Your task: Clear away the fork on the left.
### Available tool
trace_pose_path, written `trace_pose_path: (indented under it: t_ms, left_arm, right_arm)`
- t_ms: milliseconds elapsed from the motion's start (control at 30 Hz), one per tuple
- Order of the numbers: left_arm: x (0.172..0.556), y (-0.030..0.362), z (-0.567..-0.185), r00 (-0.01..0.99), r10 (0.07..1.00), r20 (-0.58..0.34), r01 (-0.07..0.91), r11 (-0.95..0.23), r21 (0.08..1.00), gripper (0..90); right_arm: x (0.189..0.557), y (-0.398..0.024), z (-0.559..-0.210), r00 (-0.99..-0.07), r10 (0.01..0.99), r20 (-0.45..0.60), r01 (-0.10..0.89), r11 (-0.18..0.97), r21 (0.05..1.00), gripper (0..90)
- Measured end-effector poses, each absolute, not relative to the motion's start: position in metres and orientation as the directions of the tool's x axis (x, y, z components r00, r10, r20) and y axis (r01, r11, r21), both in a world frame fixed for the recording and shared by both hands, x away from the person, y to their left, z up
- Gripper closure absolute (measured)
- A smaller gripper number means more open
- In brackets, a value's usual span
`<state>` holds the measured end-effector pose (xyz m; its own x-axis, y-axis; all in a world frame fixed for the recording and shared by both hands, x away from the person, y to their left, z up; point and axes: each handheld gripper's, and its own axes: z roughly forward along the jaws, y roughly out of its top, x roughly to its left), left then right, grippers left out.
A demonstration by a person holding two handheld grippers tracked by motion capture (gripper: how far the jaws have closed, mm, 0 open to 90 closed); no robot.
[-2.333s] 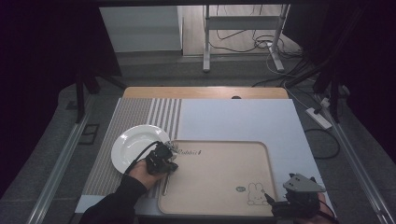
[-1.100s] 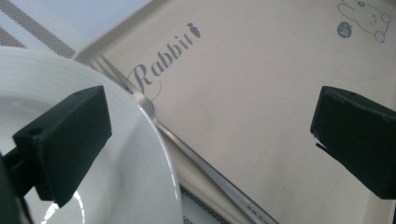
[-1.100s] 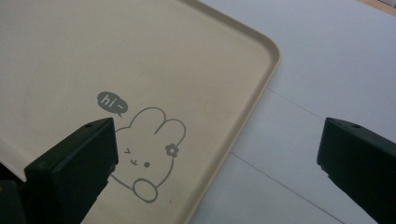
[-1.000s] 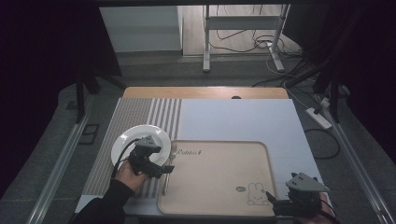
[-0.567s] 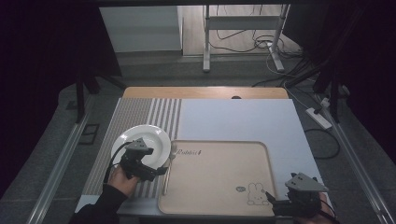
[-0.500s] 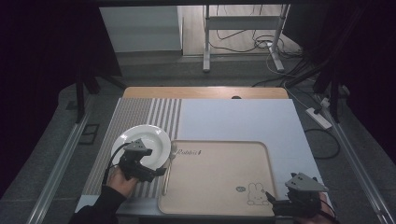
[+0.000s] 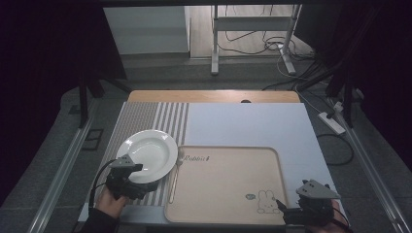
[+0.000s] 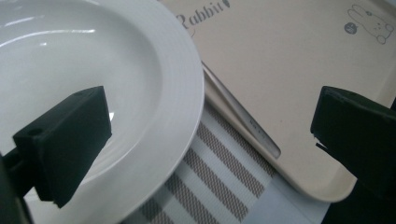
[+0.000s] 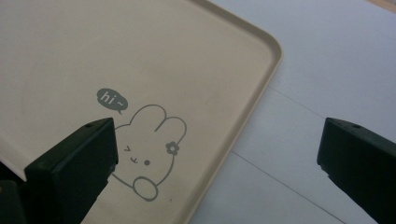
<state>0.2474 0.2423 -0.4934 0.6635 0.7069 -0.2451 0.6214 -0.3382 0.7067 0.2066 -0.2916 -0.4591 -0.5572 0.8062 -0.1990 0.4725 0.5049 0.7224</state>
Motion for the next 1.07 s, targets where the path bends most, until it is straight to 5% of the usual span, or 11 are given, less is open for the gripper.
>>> trace_pose_path:
  t_ms: [1067]
  left_arm:
    - [0.212, 0.273, -0.490, 0.593, 0.781, -0.194, 0.630, -0.299, 0.717, 0.0]
  right_arm:
    - [0.207, -0.291, -0.460, -0.559, 0.803, -0.207, 0.473, 0.513, 0.716, 0.0]
